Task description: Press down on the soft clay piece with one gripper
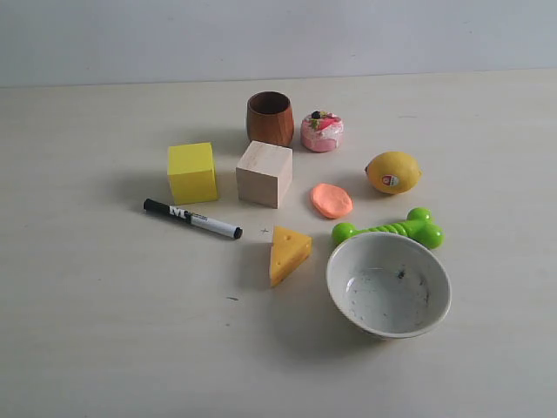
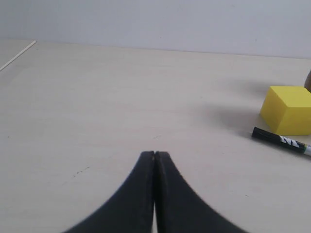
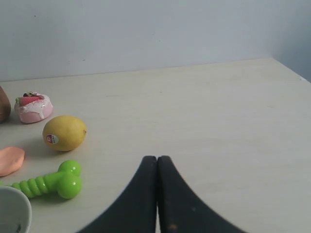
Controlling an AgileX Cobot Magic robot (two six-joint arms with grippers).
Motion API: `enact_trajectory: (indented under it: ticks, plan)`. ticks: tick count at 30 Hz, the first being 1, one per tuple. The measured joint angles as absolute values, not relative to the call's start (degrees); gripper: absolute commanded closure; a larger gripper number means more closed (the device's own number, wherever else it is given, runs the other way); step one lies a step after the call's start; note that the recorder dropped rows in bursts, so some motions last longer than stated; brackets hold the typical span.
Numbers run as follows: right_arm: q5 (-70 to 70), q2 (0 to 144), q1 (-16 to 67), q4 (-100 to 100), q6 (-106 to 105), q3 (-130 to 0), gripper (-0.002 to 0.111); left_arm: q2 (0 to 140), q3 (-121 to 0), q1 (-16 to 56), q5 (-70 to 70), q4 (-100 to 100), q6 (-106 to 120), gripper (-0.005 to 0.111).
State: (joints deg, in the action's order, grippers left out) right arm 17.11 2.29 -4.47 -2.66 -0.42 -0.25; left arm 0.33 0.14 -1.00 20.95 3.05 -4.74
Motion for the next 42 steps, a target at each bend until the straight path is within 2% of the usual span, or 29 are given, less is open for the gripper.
enact_trajectory:
  ticks: [11, 21, 34, 42]
  plan:
    - [16.4, 2.3, -4.5, -2.7, -0.4, -0.2, 0.108, 0.3, 0.1, -1.0, 21.0, 3.0, -4.7, 0.107]
    - [-2.6, 2.3, -4.5, -2.9, 0.0, -0.2, 0.108, 0.3, 0.1, -1.0, 21.0, 3.0, -4.7, 0.107]
    - [-6.3, 2.3, -4.5, -2.9, 0.0, -0.2, 0.108, 0.3, 0.1, -1.0, 21.0, 3.0, -4.7, 0.107]
    - [-19.0, 2.3, -4.5, -7.0, 7.6, -1.6, 0.108, 0.3, 0.1, -1.0, 21.0, 3.0, -4.7, 0.107]
